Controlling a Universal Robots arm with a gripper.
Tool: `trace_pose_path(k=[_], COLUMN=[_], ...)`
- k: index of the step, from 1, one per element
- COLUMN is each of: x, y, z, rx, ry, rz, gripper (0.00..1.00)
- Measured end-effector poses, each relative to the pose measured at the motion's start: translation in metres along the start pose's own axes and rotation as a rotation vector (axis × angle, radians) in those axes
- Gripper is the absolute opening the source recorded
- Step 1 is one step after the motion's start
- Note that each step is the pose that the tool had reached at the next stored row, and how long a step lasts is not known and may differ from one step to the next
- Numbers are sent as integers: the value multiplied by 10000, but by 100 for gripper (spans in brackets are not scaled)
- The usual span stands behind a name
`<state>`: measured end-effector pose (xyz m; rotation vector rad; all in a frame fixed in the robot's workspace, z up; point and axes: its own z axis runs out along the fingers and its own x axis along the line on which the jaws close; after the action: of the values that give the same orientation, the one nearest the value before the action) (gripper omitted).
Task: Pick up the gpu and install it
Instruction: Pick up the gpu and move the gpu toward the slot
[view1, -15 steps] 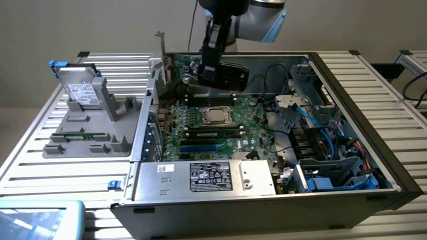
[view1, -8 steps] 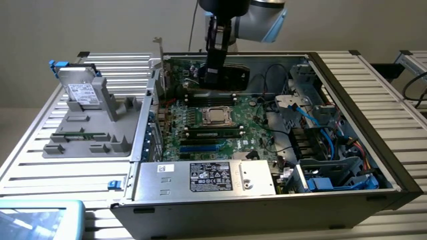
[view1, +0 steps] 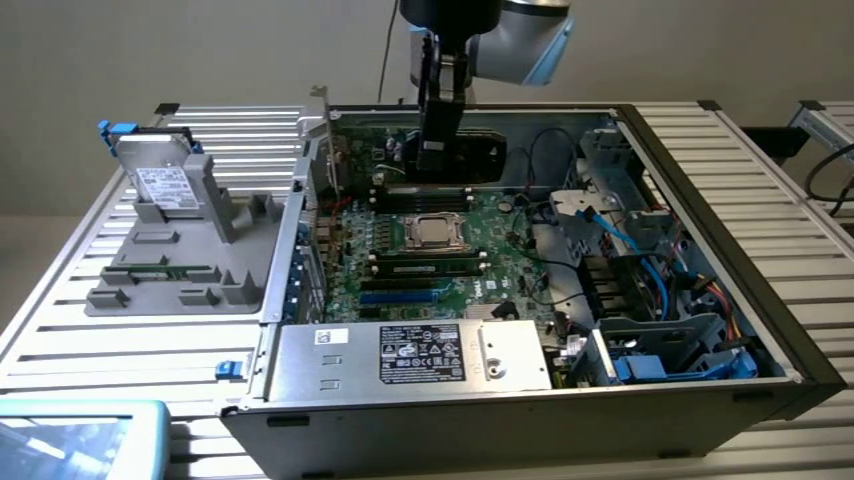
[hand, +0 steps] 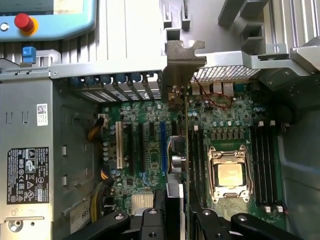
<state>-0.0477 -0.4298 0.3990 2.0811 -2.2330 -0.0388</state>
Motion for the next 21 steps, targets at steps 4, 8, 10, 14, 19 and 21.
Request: trace_pose_path(k=[4, 8, 10, 14, 19, 21], x=[-1, -1, -1, -7, -8, -8], y=[0, 0, 0, -2, -2, -3], z=[0, 0, 3, 24, 47, 48], rx=[1, 1, 8, 88, 165, 170], ry=[-1, -1, 2, 69, 73, 71], rz=[0, 0, 1, 10, 16, 14], gripper=[29, 29, 29, 29, 29, 29])
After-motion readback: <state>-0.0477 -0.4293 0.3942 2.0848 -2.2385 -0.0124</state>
